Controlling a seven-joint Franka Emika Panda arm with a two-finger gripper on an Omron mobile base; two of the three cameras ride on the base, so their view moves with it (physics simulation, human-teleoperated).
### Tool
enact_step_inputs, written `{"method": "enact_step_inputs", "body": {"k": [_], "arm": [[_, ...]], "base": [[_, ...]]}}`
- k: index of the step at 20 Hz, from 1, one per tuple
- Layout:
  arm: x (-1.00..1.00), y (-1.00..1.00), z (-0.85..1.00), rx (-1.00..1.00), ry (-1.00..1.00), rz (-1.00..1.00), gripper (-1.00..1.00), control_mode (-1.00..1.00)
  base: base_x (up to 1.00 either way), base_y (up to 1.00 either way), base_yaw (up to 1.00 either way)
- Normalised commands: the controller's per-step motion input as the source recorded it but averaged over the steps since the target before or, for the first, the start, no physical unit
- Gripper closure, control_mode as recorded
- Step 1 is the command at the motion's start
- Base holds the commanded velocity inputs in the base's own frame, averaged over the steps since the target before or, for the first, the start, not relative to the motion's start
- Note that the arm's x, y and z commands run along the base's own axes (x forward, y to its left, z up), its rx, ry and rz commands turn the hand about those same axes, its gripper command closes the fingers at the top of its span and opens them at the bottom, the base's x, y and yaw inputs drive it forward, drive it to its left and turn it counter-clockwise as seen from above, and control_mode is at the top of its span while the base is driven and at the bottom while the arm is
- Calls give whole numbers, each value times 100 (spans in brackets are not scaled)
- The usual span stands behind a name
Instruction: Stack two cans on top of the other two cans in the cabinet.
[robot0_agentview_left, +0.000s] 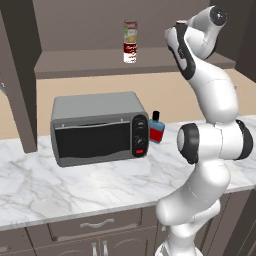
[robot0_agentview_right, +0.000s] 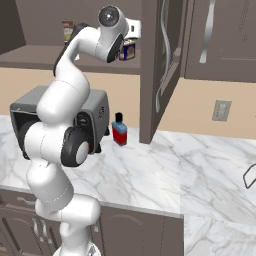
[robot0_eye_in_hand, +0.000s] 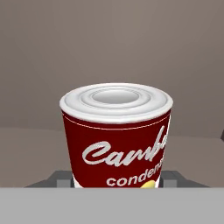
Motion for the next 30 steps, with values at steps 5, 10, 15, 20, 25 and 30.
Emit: {"method": "enact_step_inputs", "body": {"k": [5,10,15,20,25,30], "arm": [[10,0,-12,0,0,0,100,-100],[2,0,-10,0,0,0,100,-100],[0,-1,-11,0,0,0,100,-100],[0,-3,-9,0,0,0,-100,-100],[0,0,-3,0,0,-1,-100,-100],[0,-2,0,0,0,-2,-100,-100]], "base": [[0,0,0],[0,0,0],[0,0,0],[0,0,0],[0,0,0],[0,0,0]]}}
